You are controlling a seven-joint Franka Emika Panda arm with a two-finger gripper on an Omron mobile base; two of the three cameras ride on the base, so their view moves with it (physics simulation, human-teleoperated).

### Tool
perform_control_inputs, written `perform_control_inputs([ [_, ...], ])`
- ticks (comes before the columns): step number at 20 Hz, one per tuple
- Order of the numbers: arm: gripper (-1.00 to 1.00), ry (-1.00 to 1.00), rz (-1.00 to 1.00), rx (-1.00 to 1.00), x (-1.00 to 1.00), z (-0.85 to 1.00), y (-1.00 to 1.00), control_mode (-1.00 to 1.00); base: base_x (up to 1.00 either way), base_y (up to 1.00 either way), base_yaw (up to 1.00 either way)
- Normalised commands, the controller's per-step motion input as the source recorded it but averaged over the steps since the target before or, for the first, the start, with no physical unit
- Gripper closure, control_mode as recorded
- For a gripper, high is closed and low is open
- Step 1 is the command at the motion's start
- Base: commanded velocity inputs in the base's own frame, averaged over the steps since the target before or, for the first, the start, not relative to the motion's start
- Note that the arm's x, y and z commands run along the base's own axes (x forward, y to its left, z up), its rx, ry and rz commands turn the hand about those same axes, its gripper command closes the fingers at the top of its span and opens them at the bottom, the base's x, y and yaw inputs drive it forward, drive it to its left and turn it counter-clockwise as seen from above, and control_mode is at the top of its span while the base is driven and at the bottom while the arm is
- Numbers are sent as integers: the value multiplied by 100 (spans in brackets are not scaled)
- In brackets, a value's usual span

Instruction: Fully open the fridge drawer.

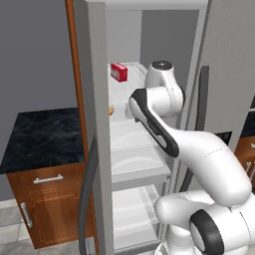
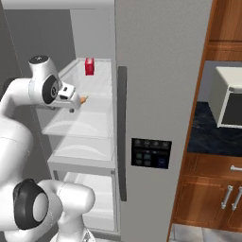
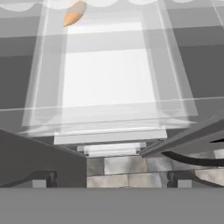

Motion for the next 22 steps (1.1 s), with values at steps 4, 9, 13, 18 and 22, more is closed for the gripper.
perform_control_inputs([
  [4,-100,0,0,0,41,-21,1,-100,0,0,0],
  [9,-100,-1,0,0,40,-20,1,-100,0,0,0],
  [13,-100,-1,0,0,36,-6,5,-100,0,0,0],
  [18,-100,0,0,0,31,-4,12,-100,0,0,0],
  [22,-100,0,0,0,27,-26,13,-100,0,0,0],
])
